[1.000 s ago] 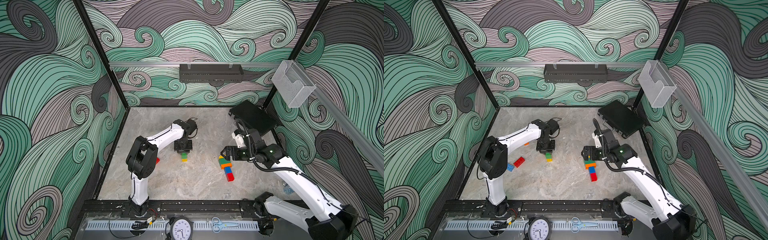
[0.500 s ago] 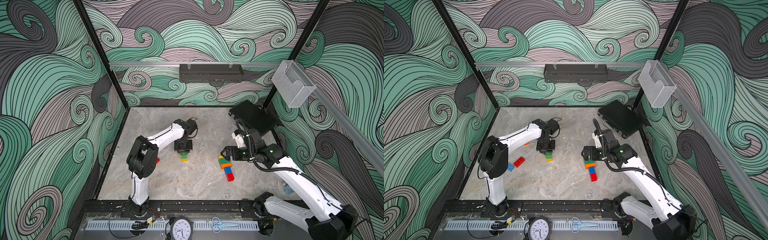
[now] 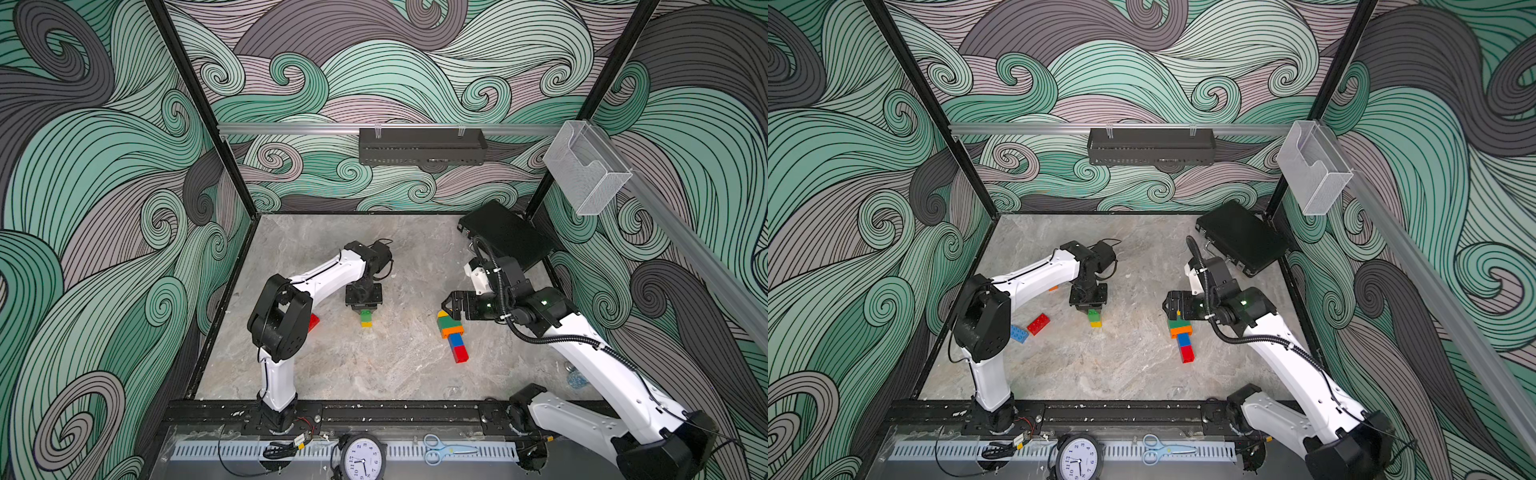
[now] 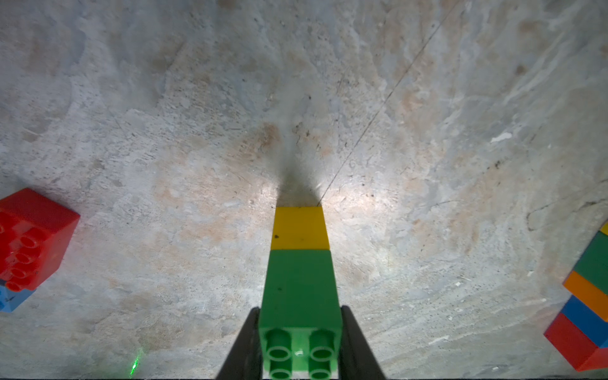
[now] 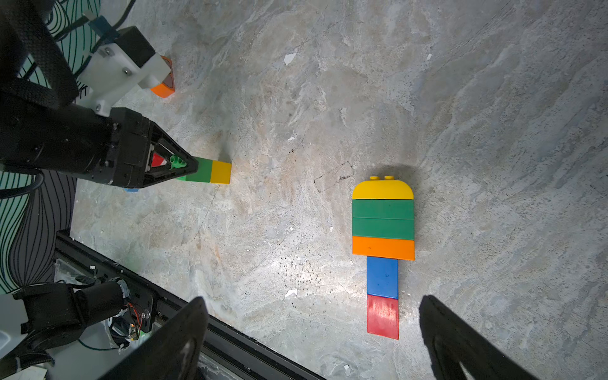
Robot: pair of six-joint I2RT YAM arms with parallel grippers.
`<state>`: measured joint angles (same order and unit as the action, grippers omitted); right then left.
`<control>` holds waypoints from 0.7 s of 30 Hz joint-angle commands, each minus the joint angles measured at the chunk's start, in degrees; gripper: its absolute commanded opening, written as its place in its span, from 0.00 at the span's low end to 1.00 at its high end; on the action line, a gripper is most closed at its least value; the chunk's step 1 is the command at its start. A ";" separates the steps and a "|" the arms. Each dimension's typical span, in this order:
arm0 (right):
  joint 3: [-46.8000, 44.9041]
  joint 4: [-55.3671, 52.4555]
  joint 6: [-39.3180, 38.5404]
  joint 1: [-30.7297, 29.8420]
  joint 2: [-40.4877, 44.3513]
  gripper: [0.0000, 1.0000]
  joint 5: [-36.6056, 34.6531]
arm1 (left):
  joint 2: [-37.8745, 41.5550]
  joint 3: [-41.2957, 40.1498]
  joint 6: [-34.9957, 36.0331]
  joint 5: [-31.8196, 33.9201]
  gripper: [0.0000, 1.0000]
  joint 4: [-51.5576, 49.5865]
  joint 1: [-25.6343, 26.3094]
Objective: Assemble an ice cream with lego
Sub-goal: Assemble the lego brick with the lego brick.
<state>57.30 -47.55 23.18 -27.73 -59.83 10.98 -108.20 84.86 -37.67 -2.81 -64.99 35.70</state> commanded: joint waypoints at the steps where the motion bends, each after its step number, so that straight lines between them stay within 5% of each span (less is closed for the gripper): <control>1: 1.41 -0.46 0.78 0.26 0.65 0.99 -0.43 | -1.48 -1.29 -0.80 0.05 0.06 -3.24 -0.12; 21: 0.88 -0.54 1.00 0.25 1.56 0.99 -0.93 | -0.45 2.29 -2.27 0.44 0.25 -2.46 -0.28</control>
<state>57.30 -47.59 23.24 -27.73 -59.09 10.92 -108.22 85.25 -39.48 -2.79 -65.30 35.70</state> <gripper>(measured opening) 0.993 0.291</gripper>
